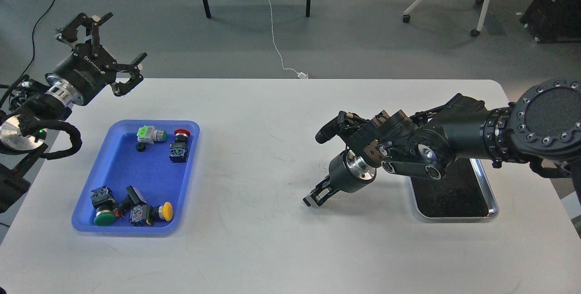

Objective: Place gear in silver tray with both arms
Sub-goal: 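Lower the right gripper over the black gear and close on it, then lift the gear and lower it into the silver tray, opening the right gripper, then raise the right arm away and move the left gripper to the blue tray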

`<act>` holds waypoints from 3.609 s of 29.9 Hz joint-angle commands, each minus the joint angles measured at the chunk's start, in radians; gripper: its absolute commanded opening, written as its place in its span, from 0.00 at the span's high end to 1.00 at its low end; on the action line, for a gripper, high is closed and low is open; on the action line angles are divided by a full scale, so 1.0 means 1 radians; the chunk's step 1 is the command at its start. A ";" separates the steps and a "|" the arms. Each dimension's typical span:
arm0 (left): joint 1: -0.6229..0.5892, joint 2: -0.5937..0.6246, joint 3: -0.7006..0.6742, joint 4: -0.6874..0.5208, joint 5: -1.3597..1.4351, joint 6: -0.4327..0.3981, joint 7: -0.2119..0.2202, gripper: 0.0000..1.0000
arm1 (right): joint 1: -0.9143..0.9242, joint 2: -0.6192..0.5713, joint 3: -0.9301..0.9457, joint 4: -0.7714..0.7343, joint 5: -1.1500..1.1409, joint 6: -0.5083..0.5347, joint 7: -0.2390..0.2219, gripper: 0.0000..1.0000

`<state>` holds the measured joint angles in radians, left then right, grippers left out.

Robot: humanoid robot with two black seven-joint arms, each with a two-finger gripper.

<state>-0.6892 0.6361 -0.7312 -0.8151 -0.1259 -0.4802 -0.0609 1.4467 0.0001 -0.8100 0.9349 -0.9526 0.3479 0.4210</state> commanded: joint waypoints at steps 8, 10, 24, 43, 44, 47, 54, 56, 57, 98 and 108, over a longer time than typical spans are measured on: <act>0.008 0.007 0.000 0.001 0.000 -0.001 0.000 0.02 | 0.000 0.000 -0.015 0.005 -0.009 0.026 0.001 0.71; 0.010 0.008 0.000 0.001 0.000 -0.003 0.000 0.02 | 0.000 0.000 -0.015 0.005 -0.009 0.028 0.001 0.74; 0.016 0.008 0.000 0.004 0.000 -0.008 0.000 0.02 | 0.073 0.000 -0.015 0.010 -0.018 0.046 0.012 0.82; 0.014 0.007 0.000 -0.004 0.000 -0.005 0.000 0.02 | 0.182 -0.285 -0.064 0.129 -0.230 0.040 0.005 0.82; 0.014 0.005 0.000 -0.004 0.000 -0.005 0.000 0.02 | 0.179 -0.317 -0.070 0.140 -0.250 0.040 0.005 0.82; 0.014 0.004 0.001 -0.004 0.000 -0.001 0.001 0.02 | 0.163 -0.409 -0.081 0.156 -0.311 0.034 0.005 0.82; 0.013 -0.006 0.001 -0.004 0.002 0.003 0.001 0.02 | 0.052 -0.522 -0.081 0.162 -0.405 0.019 0.005 0.82; 0.011 -0.009 0.001 -0.004 0.002 0.005 0.001 0.02 | 0.031 -0.528 -0.081 0.156 -0.413 0.005 0.004 0.82; 0.011 -0.010 0.001 -0.004 0.002 0.006 0.001 0.02 | 0.018 -0.529 -0.083 0.153 -0.413 0.000 0.002 0.81; 0.114 0.252 0.018 -0.452 1.392 0.006 -0.071 0.02 | -0.431 -0.442 1.236 -0.074 0.510 -0.030 0.001 0.04; 0.129 0.252 0.200 -0.455 1.876 0.116 -0.076 0.06 | -0.722 -0.351 1.512 -0.067 0.890 0.112 0.008 0.02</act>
<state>-0.5505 0.8838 -0.5990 -1.2737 1.6374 -0.4056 -0.1364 0.8151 -0.3688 0.6473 0.8605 -0.1174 0.3815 0.4290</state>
